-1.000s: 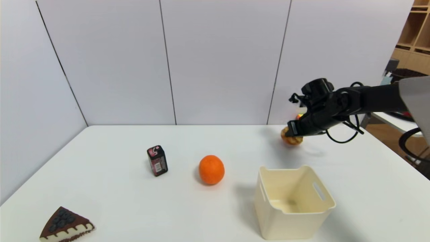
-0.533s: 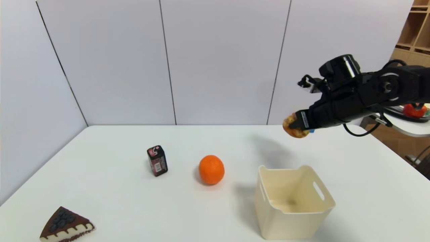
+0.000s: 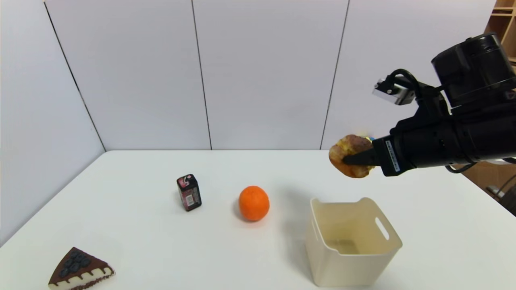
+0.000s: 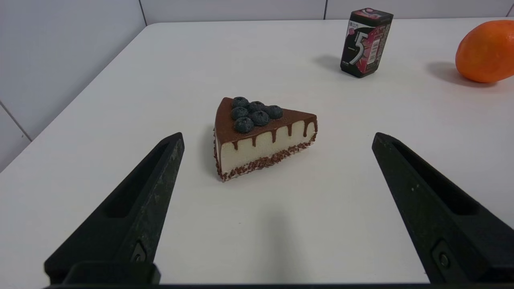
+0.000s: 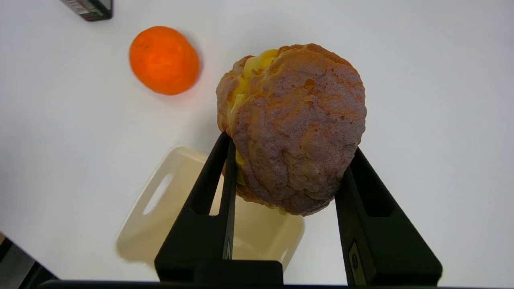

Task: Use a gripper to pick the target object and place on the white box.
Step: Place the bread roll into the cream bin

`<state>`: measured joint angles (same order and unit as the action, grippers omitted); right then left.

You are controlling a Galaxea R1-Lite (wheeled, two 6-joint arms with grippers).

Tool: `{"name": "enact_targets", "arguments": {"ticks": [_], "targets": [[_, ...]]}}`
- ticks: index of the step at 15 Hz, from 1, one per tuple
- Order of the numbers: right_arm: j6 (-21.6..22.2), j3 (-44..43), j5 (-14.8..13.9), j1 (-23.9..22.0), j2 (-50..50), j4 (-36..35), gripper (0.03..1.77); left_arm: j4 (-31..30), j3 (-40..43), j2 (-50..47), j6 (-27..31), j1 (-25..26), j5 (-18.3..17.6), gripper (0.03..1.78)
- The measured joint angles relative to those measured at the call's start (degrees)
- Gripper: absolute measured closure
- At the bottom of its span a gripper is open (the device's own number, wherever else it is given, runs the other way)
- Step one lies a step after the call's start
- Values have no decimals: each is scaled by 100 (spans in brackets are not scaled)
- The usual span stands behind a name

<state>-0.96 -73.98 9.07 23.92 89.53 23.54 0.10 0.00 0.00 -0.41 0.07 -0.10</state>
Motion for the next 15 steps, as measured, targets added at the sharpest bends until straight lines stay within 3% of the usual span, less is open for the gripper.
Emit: {"name": "enact_targets", "arguments": {"ticks": [7,15], "targets": [[-127,207,11,367,-563,788,110,0,0,0,-2,0,0,12],[-335,897,2,533,-507,788,110,-2,0,0,0,0,0,12]]}}
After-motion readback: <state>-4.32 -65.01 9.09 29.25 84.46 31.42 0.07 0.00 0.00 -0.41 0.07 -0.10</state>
